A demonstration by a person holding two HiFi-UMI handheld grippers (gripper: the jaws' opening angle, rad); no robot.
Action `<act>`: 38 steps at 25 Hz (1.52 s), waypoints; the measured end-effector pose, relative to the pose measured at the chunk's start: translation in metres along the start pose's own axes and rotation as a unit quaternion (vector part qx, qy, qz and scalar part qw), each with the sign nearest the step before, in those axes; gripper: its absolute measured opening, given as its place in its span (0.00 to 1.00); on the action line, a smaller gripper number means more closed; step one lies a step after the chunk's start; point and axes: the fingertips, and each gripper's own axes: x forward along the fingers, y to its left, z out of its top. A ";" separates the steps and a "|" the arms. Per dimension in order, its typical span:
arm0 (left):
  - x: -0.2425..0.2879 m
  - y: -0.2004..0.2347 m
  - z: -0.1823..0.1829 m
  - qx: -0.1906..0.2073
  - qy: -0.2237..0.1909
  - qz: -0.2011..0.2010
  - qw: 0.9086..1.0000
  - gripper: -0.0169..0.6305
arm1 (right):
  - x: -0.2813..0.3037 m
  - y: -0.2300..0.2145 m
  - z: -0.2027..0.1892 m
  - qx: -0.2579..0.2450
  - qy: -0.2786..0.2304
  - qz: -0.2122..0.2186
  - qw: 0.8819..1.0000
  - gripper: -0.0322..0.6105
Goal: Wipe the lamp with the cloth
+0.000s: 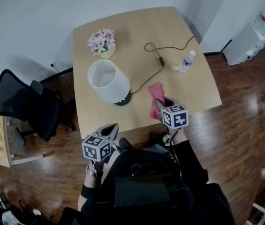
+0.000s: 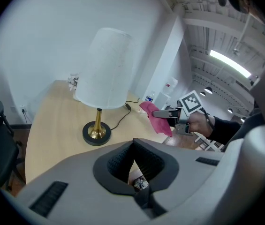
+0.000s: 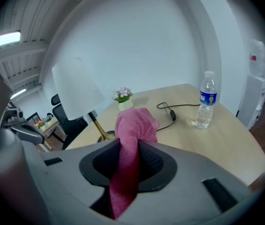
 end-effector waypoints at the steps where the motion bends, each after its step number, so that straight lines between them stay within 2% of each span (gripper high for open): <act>1: -0.003 0.000 -0.002 0.003 -0.001 -0.003 1.000 0.01 | -0.009 0.012 0.000 0.002 -0.004 0.008 1.000 0.20; 7: -0.013 0.005 -0.010 0.007 -0.002 -0.015 1.000 0.01 | -0.032 0.058 -0.014 0.016 -0.012 0.034 0.999 0.20; 12: -0.019 0.011 -0.012 0.017 0.000 -0.017 1.000 0.01 | -0.037 0.085 0.007 0.007 -0.037 0.050 0.998 0.20; 16: -0.024 0.014 -0.010 0.026 0.000 -0.013 1.000 0.01 | -0.049 0.113 0.047 -0.012 -0.073 0.074 0.995 0.20; 21: -0.029 0.019 -0.007 0.023 -0.006 -0.013 1.000 0.01 | -0.060 0.156 0.119 -0.066 -0.131 0.103 0.984 0.20; 25: -0.034 0.020 -0.005 0.019 -0.010 -0.010 1.000 0.01 | -0.057 0.181 0.154 -0.105 -0.157 0.114 0.975 0.20; 31: -0.044 0.028 -0.003 -0.001 -0.018 0.003 1.000 0.01 | -0.030 0.184 0.148 -0.123 -0.140 0.118 0.975 0.20; 34: -0.052 0.034 -0.005 -0.012 -0.020 0.012 1.000 0.01 | -0.015 0.178 0.133 -0.142 -0.114 0.103 0.978 0.20; 38: -0.058 0.040 -0.012 -0.031 -0.021 0.022 0.999 0.01 | 0.007 0.166 0.103 -0.129 -0.076 0.102 0.984 0.20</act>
